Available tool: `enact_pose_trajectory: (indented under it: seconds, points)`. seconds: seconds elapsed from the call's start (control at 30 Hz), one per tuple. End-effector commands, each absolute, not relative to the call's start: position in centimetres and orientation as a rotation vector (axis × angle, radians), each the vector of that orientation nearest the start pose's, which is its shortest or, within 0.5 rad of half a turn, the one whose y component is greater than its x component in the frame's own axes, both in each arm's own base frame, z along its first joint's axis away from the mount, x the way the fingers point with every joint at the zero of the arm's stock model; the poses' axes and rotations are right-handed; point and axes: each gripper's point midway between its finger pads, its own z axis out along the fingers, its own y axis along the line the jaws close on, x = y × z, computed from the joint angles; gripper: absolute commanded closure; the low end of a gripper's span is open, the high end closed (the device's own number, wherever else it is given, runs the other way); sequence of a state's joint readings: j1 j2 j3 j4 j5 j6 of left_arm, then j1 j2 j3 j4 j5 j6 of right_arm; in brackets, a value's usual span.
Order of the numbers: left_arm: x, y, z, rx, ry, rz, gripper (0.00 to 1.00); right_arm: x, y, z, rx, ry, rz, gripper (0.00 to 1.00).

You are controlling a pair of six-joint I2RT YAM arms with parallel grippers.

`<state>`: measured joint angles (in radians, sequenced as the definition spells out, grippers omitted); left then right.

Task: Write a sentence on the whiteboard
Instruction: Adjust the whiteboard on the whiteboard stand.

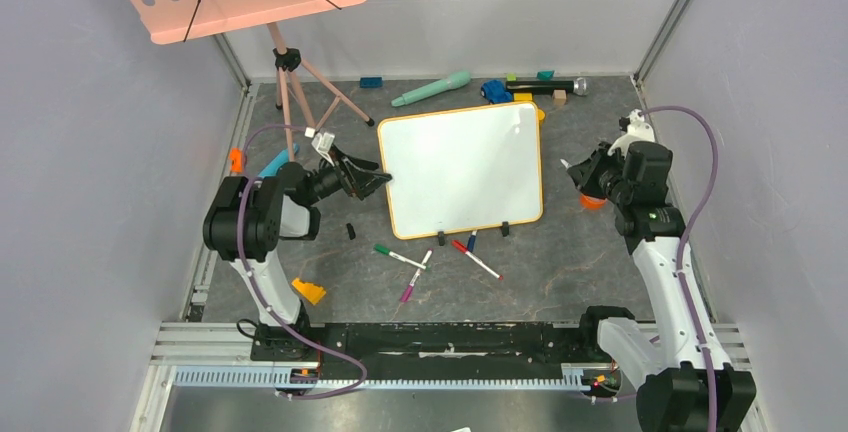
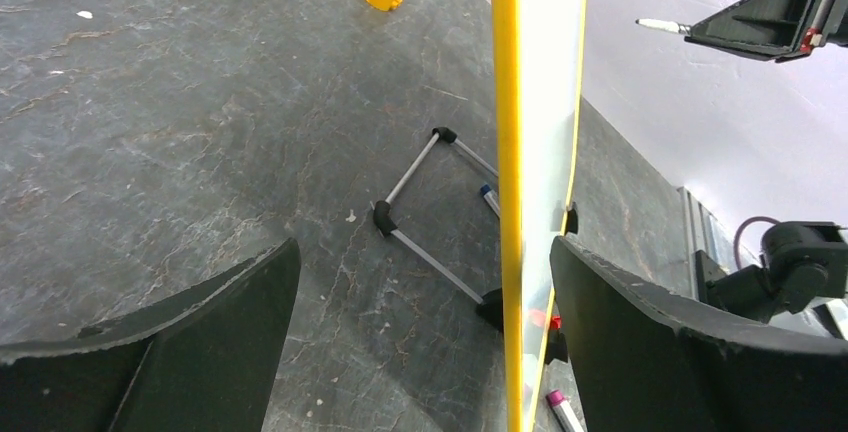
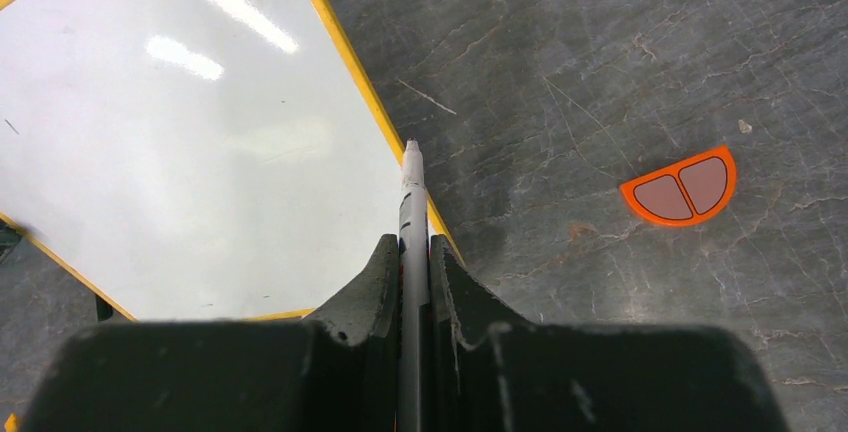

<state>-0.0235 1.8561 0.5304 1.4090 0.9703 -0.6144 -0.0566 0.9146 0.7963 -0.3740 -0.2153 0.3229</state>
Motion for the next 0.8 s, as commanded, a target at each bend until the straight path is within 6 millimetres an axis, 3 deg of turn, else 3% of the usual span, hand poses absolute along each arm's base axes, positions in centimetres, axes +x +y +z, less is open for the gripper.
enact_pose_trajectory:
  seconds: [0.0,0.13,0.3,0.43,0.77]
  points:
    - [37.0,-17.2,13.0,0.371,1.594,-1.307,0.00,31.3,3.6,23.8,0.229,1.982,0.410,1.00]
    - [35.9,-18.1,12.9,0.486,1.601,-1.450,0.00,31.4,3.5,24.1,0.229,1.983,0.404,1.00]
    - [35.7,-17.9,12.8,0.486,1.582,-1.393,0.00,31.4,3.5,24.2,0.226,1.984,0.407,1.00]
    - [36.3,-18.2,12.7,0.481,1.612,-1.475,0.00,31.4,3.5,24.1,0.227,1.985,0.402,1.00]
    - [35.7,-18.4,12.6,0.553,1.584,-1.441,0.00,31.5,3.3,24.0,0.231,1.989,0.395,1.00]
